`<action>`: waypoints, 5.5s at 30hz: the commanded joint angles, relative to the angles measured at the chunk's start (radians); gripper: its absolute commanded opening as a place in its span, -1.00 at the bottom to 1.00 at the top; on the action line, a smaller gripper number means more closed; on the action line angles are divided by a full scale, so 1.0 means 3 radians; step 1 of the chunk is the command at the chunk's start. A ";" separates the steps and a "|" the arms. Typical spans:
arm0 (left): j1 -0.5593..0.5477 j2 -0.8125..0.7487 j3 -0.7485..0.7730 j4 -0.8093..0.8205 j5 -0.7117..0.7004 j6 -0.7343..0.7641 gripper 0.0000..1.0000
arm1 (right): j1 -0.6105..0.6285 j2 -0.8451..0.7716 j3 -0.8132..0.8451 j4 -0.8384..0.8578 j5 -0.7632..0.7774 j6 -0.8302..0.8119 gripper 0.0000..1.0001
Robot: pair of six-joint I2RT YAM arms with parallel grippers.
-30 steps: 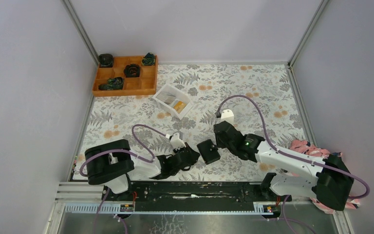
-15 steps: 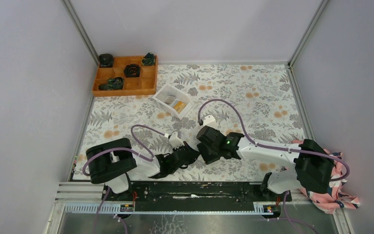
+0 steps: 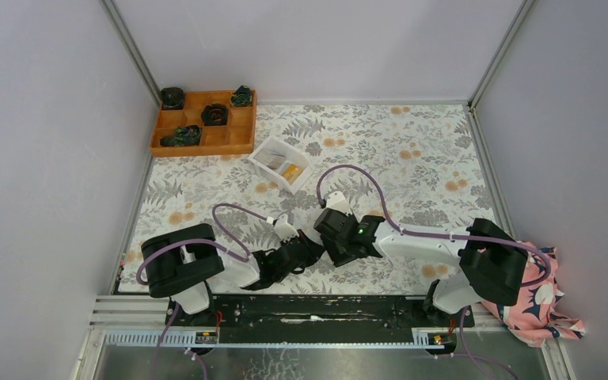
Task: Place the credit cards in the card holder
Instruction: Close the card holder at the center of the board.
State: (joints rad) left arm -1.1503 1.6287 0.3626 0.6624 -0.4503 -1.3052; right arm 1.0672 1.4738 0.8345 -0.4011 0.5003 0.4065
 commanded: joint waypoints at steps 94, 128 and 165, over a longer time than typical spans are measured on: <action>0.0030 0.0312 -0.0061 -0.0127 0.0077 -0.0011 -0.78 | 0.0077 0.0143 0.0010 0.0033 -0.0214 0.0041 -0.90; 0.0020 0.0224 -0.0038 -0.0269 0.0022 0.0091 -0.78 | -0.0057 0.0150 -0.0088 0.0229 -0.0356 0.0000 -0.96; -0.0014 -0.0246 0.1048 -0.1229 -0.0242 0.1578 -0.74 | -0.1337 0.0224 -0.0280 0.0739 -0.2320 -0.0087 -1.00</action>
State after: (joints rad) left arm -1.1568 1.5288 0.6113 0.3264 -0.4850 -0.9459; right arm 0.7216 1.4879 0.7872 -0.2733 -0.1101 0.3706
